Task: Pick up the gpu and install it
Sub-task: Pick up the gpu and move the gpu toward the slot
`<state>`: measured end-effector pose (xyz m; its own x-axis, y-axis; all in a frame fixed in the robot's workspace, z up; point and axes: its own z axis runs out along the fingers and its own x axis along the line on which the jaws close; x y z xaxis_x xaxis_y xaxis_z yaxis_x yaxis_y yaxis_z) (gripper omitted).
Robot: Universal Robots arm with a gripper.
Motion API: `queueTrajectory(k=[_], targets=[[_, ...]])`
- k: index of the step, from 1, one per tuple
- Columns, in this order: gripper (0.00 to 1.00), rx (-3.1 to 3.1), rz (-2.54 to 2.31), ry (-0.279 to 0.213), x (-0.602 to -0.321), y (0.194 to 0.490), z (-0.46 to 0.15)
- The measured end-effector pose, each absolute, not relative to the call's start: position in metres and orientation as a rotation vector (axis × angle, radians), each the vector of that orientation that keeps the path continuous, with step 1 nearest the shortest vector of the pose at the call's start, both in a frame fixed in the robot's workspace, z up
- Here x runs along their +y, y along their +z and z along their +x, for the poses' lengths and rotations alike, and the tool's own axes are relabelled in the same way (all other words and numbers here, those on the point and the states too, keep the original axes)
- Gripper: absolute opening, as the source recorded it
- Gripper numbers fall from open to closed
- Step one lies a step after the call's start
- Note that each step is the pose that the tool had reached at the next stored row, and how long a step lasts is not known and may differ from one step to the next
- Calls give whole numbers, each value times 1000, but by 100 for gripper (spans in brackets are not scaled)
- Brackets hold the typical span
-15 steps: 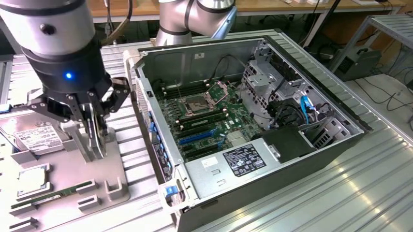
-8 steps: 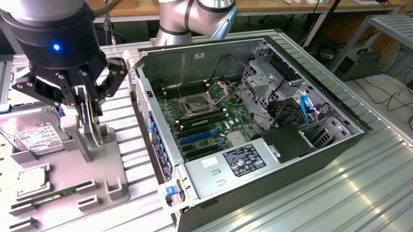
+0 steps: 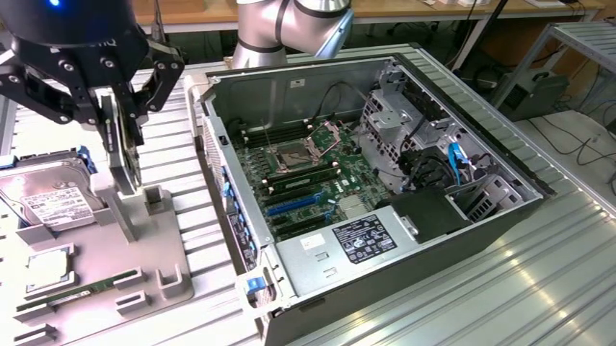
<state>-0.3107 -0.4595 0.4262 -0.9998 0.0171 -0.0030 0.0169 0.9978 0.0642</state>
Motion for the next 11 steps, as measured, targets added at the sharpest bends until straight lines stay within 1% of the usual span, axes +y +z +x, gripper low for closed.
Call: queueTrajectory(k=[11], targets=[[28,3136,27,100,-459,429,-303]])
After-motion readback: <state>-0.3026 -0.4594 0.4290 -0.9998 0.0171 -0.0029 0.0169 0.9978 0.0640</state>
